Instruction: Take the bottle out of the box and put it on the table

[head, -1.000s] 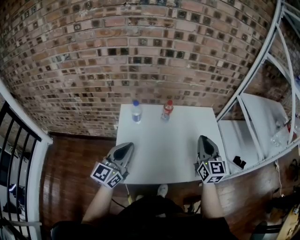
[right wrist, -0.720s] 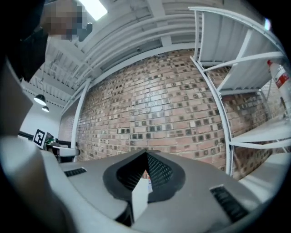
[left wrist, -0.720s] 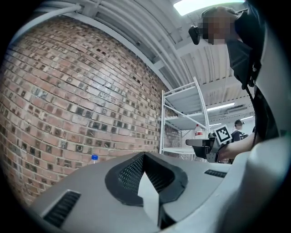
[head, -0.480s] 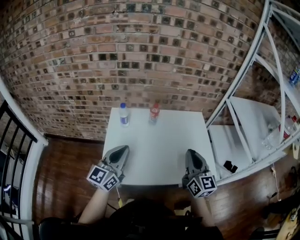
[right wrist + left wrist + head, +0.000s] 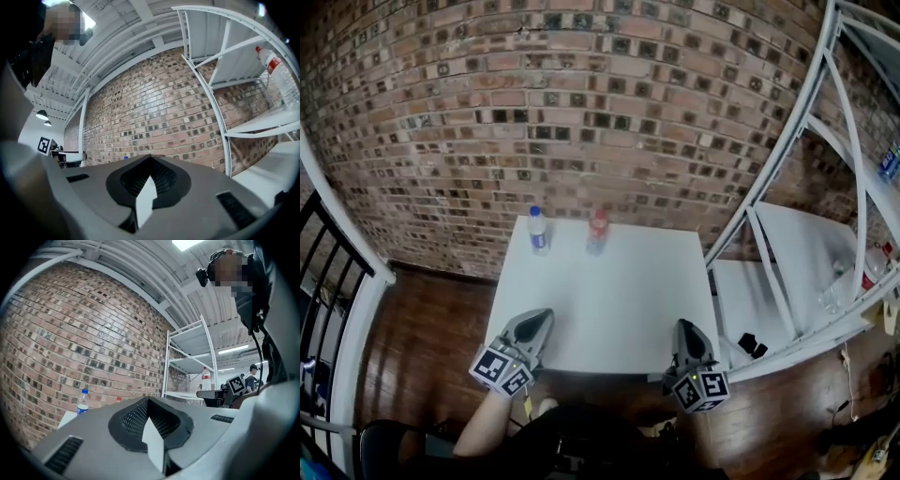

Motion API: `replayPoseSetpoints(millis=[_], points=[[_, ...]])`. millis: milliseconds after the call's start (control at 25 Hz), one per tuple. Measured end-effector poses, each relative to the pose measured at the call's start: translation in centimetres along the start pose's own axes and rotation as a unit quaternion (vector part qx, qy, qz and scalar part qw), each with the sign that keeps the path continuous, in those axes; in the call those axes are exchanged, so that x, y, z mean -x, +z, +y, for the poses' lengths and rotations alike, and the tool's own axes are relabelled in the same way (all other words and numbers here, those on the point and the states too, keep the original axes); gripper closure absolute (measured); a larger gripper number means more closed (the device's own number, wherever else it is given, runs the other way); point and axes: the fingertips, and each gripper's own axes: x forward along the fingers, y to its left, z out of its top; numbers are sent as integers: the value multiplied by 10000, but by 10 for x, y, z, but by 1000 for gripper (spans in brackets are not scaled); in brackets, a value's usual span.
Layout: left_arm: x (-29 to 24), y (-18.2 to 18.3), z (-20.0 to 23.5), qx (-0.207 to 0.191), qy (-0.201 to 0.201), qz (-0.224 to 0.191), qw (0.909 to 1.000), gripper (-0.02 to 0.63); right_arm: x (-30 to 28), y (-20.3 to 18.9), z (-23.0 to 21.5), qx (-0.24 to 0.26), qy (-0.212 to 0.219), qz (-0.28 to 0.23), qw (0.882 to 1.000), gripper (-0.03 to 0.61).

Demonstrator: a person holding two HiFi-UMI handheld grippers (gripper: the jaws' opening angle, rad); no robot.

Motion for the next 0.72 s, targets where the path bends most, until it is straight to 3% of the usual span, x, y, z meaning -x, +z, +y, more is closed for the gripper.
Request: replayPoseSetpoints(millis=[320, 720], points=[[2, 6, 7, 61, 254, -172, 9995, 617, -7, 0, 2, -72, 180, 49, 9998, 580], [-2, 11, 8, -20, 189, -173, 9997, 617, -10, -2, 1, 50, 222, 151, 9996, 580]])
